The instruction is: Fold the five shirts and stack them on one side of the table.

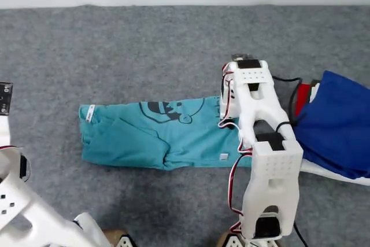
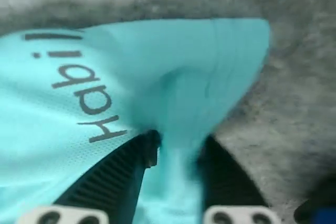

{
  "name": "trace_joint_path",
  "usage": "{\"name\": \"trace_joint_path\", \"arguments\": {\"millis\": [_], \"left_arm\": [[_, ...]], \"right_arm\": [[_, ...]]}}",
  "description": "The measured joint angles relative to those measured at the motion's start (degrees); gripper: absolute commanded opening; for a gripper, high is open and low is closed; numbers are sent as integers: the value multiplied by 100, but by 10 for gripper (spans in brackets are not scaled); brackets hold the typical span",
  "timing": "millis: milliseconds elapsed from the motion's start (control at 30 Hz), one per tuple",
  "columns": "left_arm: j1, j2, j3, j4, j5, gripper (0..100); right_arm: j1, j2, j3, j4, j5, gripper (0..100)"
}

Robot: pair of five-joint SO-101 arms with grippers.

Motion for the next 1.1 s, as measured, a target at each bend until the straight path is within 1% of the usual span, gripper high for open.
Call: {"name": "trace_joint_path", "arguments": {"millis": [167, 367, 433, 533, 600, 733, 833, 967, 1100], "left_arm": [[0, 0, 0, 0, 0, 101], [0, 0, 0, 0, 0, 101], [0, 0, 0, 0, 0, 101], [0, 0, 0, 0, 0, 101], [0, 0, 0, 0, 0, 101], [0, -70, 0, 9, 0, 101], [0, -299, 0, 9, 9, 101], [0, -598, 0, 9, 9, 101], [0, -897, 343, 9, 9, 101]], "right_arm": [[70, -202, 97, 334, -9, 9], [149, -1037, 105, 993, 607, 9], [18, -1433, 105, 1213, 844, 9], [-404, -2031, 105, 1451, 1073, 9], [-774, -2382, 105, 1556, 1090, 9], [-1618, -2866, 105, 1609, 1090, 9], [-2312, -2945, 105, 1591, 1090, 9], [-3059, -2945, 53, 1152, 1099, 9], [-3490, -2497, -396, 633, 1099, 9]]}}
